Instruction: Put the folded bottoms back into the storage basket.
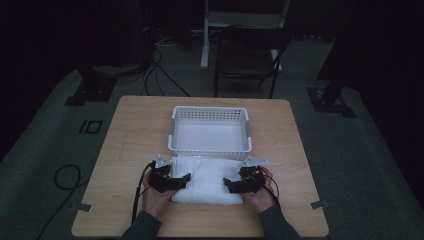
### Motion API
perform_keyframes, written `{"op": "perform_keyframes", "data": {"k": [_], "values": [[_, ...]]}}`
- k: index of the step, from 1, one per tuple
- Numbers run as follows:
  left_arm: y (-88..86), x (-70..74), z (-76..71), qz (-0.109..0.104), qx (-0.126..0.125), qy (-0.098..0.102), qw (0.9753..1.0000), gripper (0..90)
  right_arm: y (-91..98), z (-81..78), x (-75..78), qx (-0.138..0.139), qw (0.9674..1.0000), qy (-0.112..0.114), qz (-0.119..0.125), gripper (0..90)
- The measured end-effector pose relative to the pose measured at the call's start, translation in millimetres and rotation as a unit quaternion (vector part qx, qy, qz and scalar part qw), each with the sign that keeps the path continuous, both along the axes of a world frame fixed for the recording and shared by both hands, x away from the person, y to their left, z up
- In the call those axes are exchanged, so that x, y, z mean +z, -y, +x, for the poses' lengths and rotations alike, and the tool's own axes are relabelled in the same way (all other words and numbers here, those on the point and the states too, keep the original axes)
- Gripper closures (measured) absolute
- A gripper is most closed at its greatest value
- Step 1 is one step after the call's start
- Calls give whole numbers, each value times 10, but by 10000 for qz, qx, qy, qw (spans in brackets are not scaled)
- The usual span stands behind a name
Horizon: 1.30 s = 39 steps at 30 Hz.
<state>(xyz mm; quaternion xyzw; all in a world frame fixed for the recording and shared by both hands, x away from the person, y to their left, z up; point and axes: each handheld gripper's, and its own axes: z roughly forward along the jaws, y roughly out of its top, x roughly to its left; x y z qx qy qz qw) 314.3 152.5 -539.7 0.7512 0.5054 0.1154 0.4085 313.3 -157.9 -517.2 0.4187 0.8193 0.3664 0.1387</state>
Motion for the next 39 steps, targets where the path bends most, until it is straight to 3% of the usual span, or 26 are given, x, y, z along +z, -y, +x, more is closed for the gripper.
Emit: {"op": "perform_keyframes", "data": {"k": [3, 9, 14, 17, 22, 26, 28, 32, 36, 39], "values": [[-1, -26, 13, -28, -20, -27, 10000, 75, 2, 45, -92, -33, 9999, -155, 60, 105], [-62, -139, 99, -480, 45, -375, 9981, 26, 47, 129, -189, -82, 9986, -446, 257, 91], [-65, -158, 106, -483, -30, -274, 9985, 22, 91, 182, -257, -102, 9962, -693, 520, 90], [-67, -163, 109, -502, -67, -255, 9984, 22, 121, 205, -294, -156, 9929, -911, 742, 91], [-75, -177, 122, -664, -272, -238, 9971, 64, 142, 226, -316, 29, 9919, -896, 905, 113], [-74, -166, 120, -747, -341, -346, 9960, 135, 128, 228, -321, -9, 9905, -919, 1019, 138], [-50, -158, 112, -722, -386, -388, 9959, 169, 126, 230, -319, 15, 9898, -954, 1058, 182], [-36, -147, 127, -782, -502, -519, 9943, 257, 134, 241, -336, 140, 9828, -1192, 1406, 345], [-41, -156, 128, -1014, -515, -689, 9911, 359, 165, 269, -353, 213, 9767, -1401, 1610, 443], [-33, -144, 117, -1020, -532, -676, 9911, 399, 175, 262, -345, 249, 9769, -1338, 1648, 538]]}}
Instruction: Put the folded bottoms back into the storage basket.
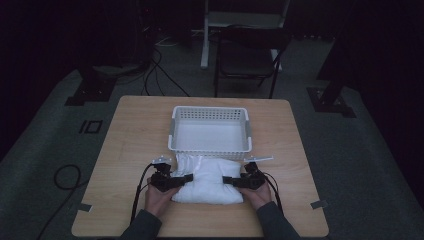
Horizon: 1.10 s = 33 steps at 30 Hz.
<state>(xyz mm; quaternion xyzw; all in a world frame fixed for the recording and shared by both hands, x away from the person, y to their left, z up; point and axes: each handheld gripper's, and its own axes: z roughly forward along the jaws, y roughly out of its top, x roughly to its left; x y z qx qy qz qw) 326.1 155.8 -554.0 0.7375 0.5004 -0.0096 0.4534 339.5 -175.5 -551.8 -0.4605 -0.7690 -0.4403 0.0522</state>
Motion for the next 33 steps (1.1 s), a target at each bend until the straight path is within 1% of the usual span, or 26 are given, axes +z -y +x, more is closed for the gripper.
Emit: {"op": "perform_keyframes", "data": {"k": [2, 4, 5, 6, 7, 8, 9, 10, 13, 16, 17, 21, 24, 26, 31, 33], "values": [[15, 24, -13, 85, -29, 59, 9999, 428, -9, -23, 20, 12, 9999, 147, -50, 608], [37, 52, -28, 219, -69, 133, 9996, 446, -28, -56, 47, 46, 9993, 329, -159, 649], [51, 66, -33, 288, -115, 185, 9993, 453, -46, -79, 66, 81, 9985, 476, -271, 663], [59, 77, -40, 351, -160, 244, 9990, 456, -71, -104, 85, 126, 9970, 647, -416, 670], [70, 92, -53, 432, -190, 302, 9984, 462, -90, -124, 98, 139, 9959, 738, -499, 674], [80, 103, -68, 465, -181, 329, 9982, 472, -107, -143, 111, 145, 9948, 825, -586, 678], [86, 114, -83, 492, -165, 357, 9980, 485, -118, -159, 117, 131, 9939, 891, -631, 680], [88, 118, -94, 469, -135, 373, 9981, 493, -121, -173, 122, 116, 9934, 933, -655, 682], [92, 150, -128, 474, -108, 441, 9978, 512, -120, -191, 141, 130, 9925, 1013, -679, 685], [115, 201, -184, 559, -98, 570, 9968, 526, -129, -240, 198, 195, 9893, 1210, -793, 690], [125, 225, -214, 593, -102, 616, 9963, 528, -124, -251, 212, 214, 9887, 1252, -800, 690], [139, 284, -291, 593, -84, 748, 9954, 534, -98, -318, 273, 250, 9871, 1376, -783, 694], [120, 332, -321, 487, -61, 795, 9956, 538, -70, -348, 324, 266, 9871, 1427, -678, 696], [112, 370, -341, 440, -42, 837, 9955, 539, -65, -366, 360, 263, 9864, 1491, -641, 697], [106, 446, -392, 522, -73, 982, 9938, 538, -60, -412, 432, 301, 9852, 1582, -587, 696], [102, 466, -407, 504, -61, 1007, 9936, 538, -60, -433, 458, 314, 9847, 1612, -577, 697]]}}
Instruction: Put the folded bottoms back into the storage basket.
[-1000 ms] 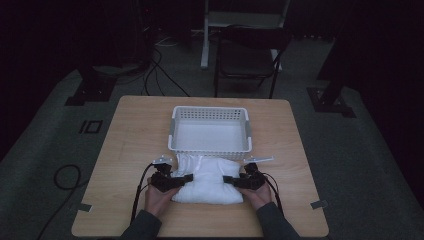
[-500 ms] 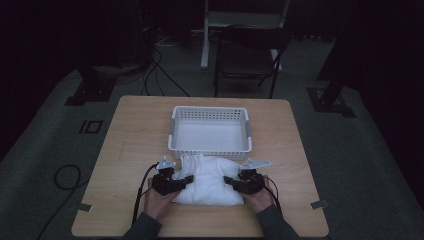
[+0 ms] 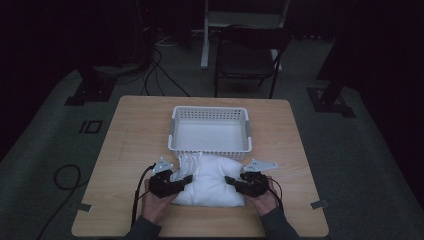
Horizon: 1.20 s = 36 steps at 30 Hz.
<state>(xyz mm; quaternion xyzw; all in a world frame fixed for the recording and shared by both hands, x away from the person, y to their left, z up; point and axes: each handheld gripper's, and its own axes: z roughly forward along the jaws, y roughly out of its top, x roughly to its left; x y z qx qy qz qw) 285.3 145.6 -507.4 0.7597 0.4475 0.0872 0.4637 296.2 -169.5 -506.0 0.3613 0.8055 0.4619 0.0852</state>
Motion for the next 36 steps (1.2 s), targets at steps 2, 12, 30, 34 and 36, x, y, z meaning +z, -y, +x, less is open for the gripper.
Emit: {"op": "perform_keyframes", "data": {"k": [2, 12, 30, 34, 36], "values": [[-1, 28, -16, -22, 2, 36, 10000, 538, 2, -17, 27, 10, 10000, 38, 16, 696], [26, 223, -55, -2, 8, 218, 9998, 538, 35, -67, 206, -8, 9997, 231, 68, 696], [-44, 608, -22, -20, 28, 672, 9977, 538, -31, -59, 608, -28, 9979, 639, 105, 697], [-45, 687, 14, -71, 41, 766, 9970, 538, -30, -20, 702, -90, 9976, 676, 142, 698], [-52, 718, 46, -130, 32, 774, 9969, 538, -29, -2, 744, -92, 9973, 718, 122, 698]]}}
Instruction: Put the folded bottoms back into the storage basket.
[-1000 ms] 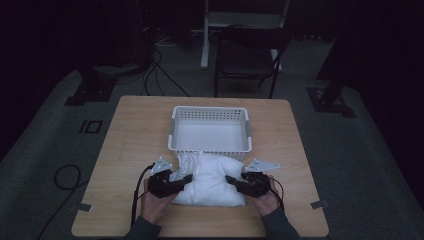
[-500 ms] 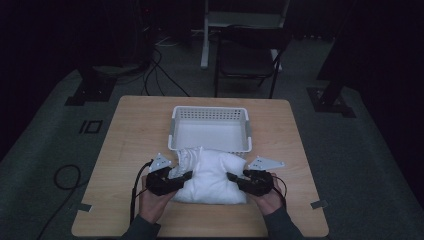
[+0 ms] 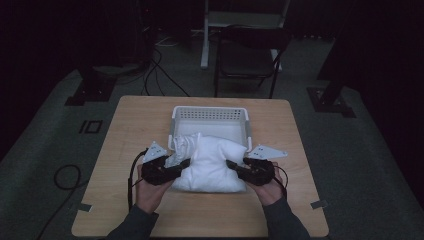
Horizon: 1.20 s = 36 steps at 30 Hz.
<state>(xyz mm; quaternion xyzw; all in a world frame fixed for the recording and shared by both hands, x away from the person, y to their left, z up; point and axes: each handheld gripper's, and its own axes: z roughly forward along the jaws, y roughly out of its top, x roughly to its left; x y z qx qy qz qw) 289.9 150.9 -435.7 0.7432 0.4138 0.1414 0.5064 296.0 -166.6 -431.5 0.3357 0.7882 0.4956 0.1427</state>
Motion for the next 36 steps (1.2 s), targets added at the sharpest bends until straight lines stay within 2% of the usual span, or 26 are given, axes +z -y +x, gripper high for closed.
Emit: {"op": "perform_keyframes", "data": {"k": [7, 13, 17, 36], "values": [[-32, 105, 103, -175, 17, 50, 9998, 540, -3, 81, 120, -56, 9999, 79, 62, 701], [-40, 183, 156, -154, 43, 124, 9998, 541, -30, 148, 202, -91, 9998, 174, 39, 702], [-52, 218, 198, -129, 57, 131, 9998, 542, -76, 174, 249, -143, 9994, 286, -125, 702], [-64, 368, 366, -179, 201, 254, 9993, 545, -95, 433, 387, -177, 9991, 393, 30, 703]]}}
